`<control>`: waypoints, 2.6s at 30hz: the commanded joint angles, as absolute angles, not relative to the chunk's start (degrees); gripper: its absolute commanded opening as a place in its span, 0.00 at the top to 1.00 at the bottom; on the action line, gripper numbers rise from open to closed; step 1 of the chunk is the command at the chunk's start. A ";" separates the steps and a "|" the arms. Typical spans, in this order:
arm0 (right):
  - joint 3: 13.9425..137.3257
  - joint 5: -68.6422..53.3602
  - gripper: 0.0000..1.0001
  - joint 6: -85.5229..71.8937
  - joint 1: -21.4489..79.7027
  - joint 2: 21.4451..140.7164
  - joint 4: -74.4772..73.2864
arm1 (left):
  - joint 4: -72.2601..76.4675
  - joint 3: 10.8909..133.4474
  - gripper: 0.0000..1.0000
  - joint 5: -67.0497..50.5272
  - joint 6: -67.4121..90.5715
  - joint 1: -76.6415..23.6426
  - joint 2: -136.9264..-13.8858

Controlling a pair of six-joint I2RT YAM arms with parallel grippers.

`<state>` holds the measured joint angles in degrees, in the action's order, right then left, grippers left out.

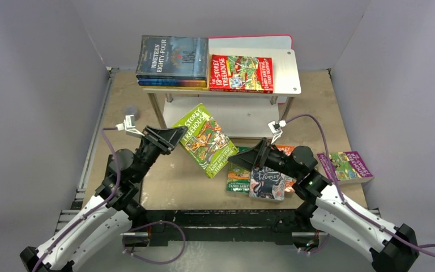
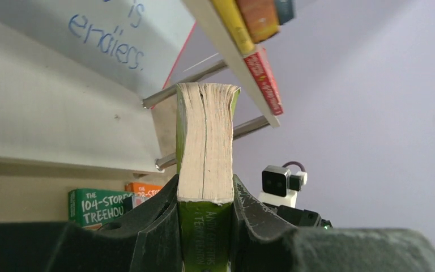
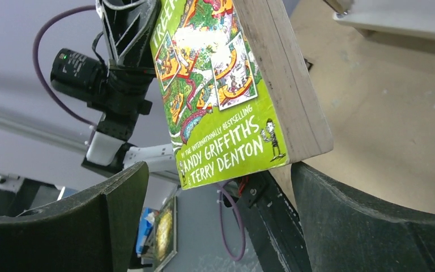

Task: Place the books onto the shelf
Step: Pick up the book from the center of the board.

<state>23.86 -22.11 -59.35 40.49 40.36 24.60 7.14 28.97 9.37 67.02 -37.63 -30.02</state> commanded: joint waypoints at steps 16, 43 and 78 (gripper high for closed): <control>27.33 -24.41 0.04 -57.77 40.76 41.99 41.92 | 31.84 45.51 1.00 -6.93 59.99 -37.79 -33.21; 51.89 -26.04 0.07 -60.43 40.78 52.76 43.19 | 50.80 56.78 1.00 13.50 66.88 -37.79 -51.04; 68.29 -18.68 0.81 -65.39 39.91 63.25 28.27 | 56.51 50.30 0.99 20.23 65.95 -37.79 -51.35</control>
<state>64.01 -20.47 -68.79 40.64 63.37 29.74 52.29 50.04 19.16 65.43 -37.58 -53.76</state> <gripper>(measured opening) 0.290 0.271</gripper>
